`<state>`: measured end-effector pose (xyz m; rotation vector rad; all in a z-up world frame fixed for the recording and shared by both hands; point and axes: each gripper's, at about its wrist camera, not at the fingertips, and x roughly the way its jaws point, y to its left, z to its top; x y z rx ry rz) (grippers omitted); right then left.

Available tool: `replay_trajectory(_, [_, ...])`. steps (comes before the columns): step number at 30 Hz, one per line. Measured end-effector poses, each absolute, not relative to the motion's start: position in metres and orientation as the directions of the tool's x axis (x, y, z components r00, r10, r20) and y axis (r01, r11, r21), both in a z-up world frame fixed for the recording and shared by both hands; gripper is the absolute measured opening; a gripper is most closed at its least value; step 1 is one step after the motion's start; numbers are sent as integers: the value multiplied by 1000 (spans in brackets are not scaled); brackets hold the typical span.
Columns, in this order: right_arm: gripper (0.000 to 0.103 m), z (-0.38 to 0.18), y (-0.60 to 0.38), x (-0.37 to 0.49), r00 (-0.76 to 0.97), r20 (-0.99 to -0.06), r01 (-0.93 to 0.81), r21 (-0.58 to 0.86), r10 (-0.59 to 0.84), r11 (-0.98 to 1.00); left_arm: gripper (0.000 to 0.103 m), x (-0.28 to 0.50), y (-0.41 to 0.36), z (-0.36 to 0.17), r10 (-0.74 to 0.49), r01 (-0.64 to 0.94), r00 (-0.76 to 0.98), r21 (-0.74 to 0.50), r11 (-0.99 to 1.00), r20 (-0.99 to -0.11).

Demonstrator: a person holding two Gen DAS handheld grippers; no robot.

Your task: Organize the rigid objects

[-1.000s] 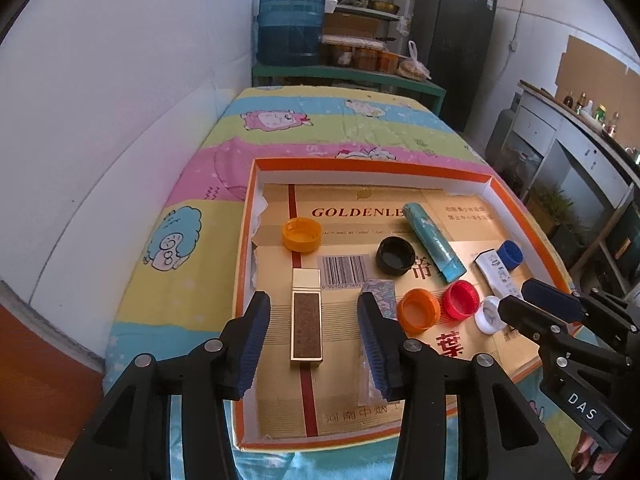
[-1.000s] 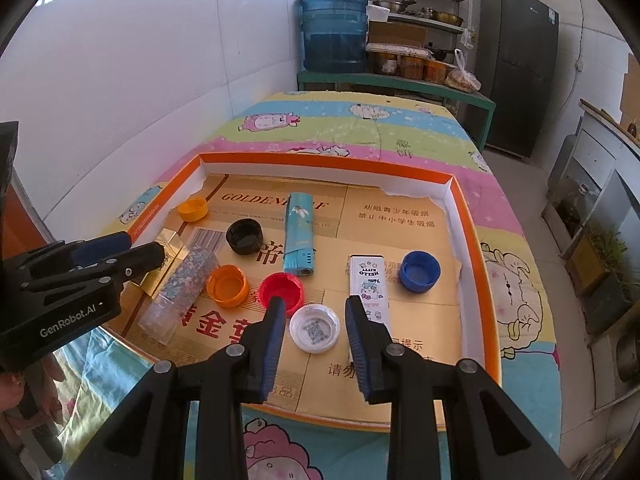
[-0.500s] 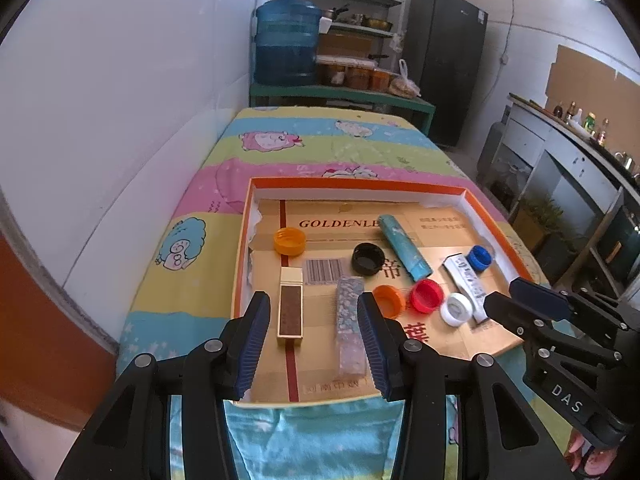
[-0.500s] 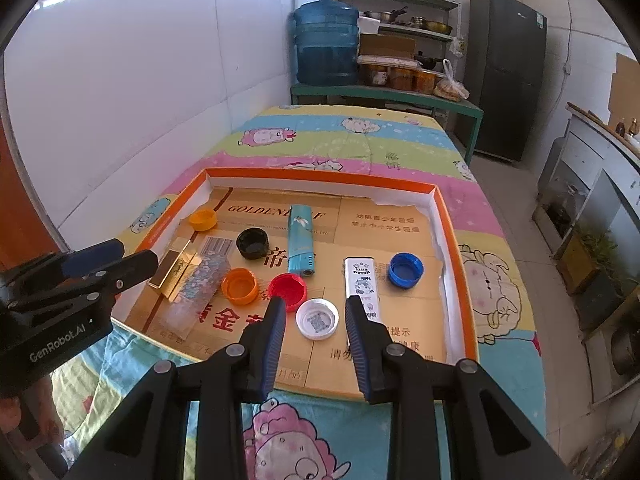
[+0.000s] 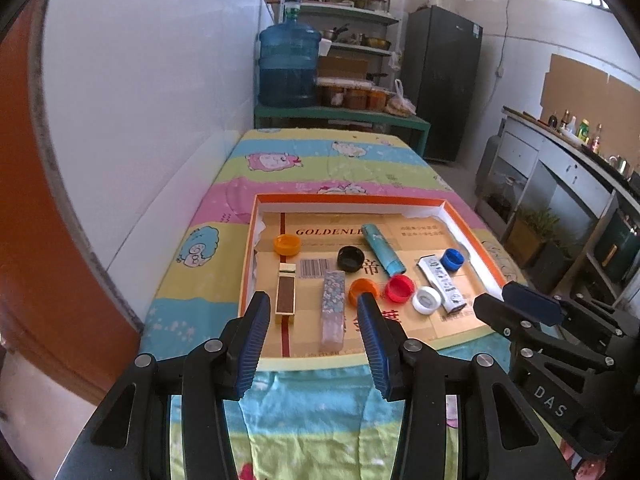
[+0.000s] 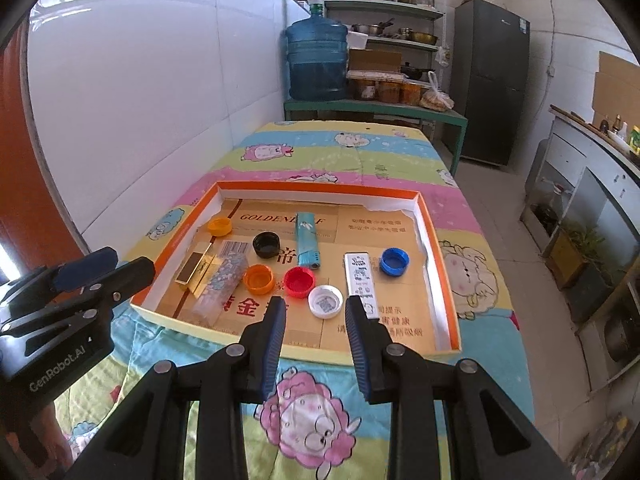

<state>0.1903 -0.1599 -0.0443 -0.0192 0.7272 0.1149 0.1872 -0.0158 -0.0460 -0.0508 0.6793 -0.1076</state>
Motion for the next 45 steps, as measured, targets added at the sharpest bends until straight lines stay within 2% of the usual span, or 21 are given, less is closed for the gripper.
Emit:
replay_trajectory(6, [31, -37, -159, 166, 760, -646, -88, 14, 76, 996, 47, 162, -20, -33, -58, 39, 802, -45, 998, -595])
replay_trajectory(16, [31, -21, -165, 125, 800, -597, -47, 41, 62, 998, 47, 114, -17, -14, -34, 8, 846, -52, 999, -533])
replay_trajectory(22, [31, -8, -165, 100, 834, -549, -23, 45, 44, 999, 47, 84, -21, -6, 40, -42, 868, 9, 999, -495])
replay_trajectory(36, [31, 21, -156, 32, 877, -479, -18, 40, 35, 999, 47, 15, -27, 13, -49, 44, 880, -23, 999, -472])
replay_trajectory(45, [31, 24, -155, 2, 881, -474, 10, 33, 7, 999, 47, -25, -35, 17, -39, 54, 885, 19, 998, -465])
